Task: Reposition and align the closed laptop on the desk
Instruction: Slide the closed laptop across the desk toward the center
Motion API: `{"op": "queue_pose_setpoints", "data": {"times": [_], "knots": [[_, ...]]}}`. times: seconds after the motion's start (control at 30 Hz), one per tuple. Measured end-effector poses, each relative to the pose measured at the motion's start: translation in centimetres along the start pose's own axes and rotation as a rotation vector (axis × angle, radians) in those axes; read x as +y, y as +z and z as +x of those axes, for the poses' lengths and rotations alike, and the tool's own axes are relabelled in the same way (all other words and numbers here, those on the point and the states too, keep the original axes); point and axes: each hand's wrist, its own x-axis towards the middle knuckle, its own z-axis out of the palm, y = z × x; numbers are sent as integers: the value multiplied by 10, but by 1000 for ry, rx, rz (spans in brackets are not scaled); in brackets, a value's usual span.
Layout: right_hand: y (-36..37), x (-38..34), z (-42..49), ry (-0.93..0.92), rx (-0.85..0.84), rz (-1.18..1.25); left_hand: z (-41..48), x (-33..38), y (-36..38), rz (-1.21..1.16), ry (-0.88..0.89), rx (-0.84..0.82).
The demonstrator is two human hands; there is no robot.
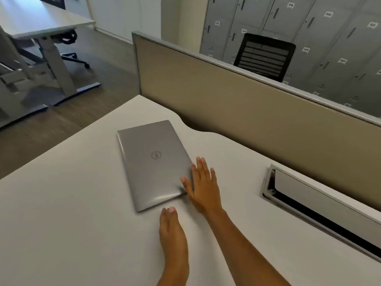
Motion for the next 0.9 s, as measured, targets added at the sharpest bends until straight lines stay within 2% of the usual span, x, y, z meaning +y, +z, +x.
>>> {"op": "queue_pose_setpoints", "data": {"times": [0.07,0.17,0.27,0.3,0.4,0.43,0.53,0.63,0.7,0.77,0.8,0.87,0.9], "knots": [[3,-8,39,-57,-17,-35,23,-3,-4,-78,-16,-42],[4,-25,104,-144,-101,-90,54,-3,-19,-76,7,-79],[17,-39,156,-224,-183,-153,68,7,-24,-178,-96,-152],[19,-44,174,-243,-190,-166,70,7,-30,-133,-41,-169],[27,-58,217,-262,-198,-185,75,13,-44,-223,-101,-137],[30,-61,228,-257,-202,-185,76,16,-47,-249,-149,-119],[41,-72,253,-266,-223,-208,85,29,-42,-369,-459,-113],[48,-78,266,-265,-206,-238,89,31,-39,-219,-313,-202],[50,-79,270,-263,-159,-258,91,25,-31,-309,-288,-265],[49,-80,270,-273,-152,-280,107,14,-36,-419,-374,-293],[47,-81,270,-275,-162,-296,107,22,-33,-354,-430,-200],[42,-80,270,-270,-184,-325,110,30,-32,-229,-380,-55],[38,-76,269,-262,-194,-329,108,23,-31,-138,-373,-45]]}}
